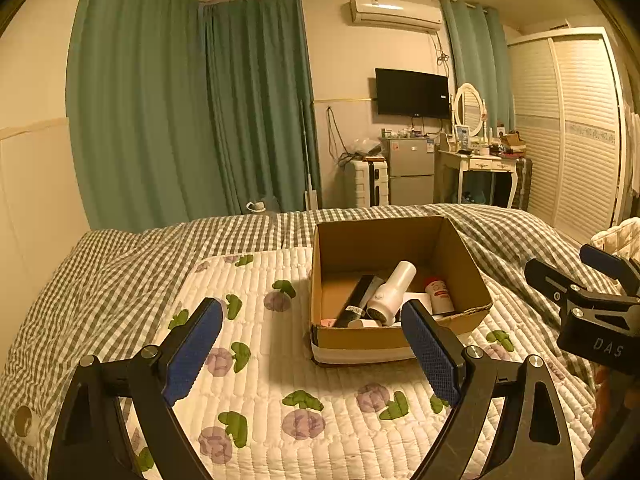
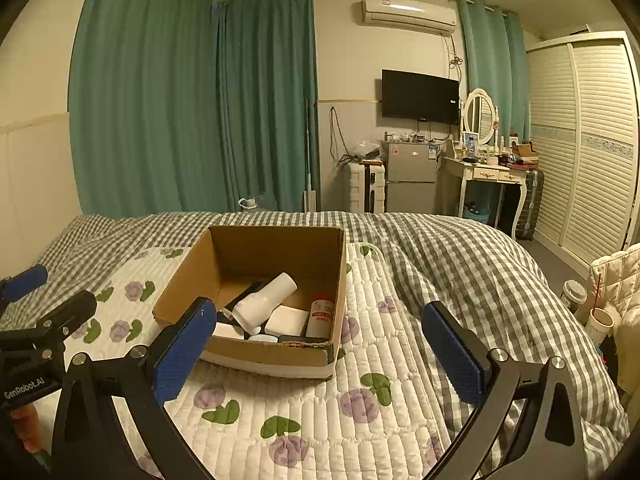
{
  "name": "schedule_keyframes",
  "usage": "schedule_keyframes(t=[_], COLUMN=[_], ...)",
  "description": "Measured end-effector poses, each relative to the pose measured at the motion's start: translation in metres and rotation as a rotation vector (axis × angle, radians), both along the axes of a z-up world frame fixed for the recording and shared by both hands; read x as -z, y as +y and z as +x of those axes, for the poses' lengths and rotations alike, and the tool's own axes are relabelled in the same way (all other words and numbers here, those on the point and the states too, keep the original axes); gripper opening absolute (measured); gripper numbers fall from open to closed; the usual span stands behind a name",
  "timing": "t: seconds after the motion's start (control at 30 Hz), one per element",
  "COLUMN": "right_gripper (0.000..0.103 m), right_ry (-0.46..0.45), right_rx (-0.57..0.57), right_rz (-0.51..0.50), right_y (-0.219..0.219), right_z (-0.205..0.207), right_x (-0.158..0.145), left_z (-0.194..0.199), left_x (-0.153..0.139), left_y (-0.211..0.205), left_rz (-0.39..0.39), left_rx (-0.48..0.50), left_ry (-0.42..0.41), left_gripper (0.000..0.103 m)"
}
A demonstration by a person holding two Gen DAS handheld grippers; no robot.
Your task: Organize rigid objects
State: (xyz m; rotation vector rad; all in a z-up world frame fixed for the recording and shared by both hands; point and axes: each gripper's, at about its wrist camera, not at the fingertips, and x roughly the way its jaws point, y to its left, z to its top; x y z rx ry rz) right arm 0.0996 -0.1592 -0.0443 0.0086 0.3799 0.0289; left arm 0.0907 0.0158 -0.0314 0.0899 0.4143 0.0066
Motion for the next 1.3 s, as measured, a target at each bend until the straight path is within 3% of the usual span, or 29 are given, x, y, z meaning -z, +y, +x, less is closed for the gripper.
schedule_keyframes(t=[1.3], right_gripper=[0.103], right_ry=[0.037], right_rx=[0.015], right_rz=[-0.01], right_y=[0.004], right_z=[0.005], right_x=[0.014], left_z=[0.0], left_x=[0.004], left_y=[0.0], left_rz=[-0.001], left_rx=[0.006], left_ry=[0.017], left_gripper=[0.093])
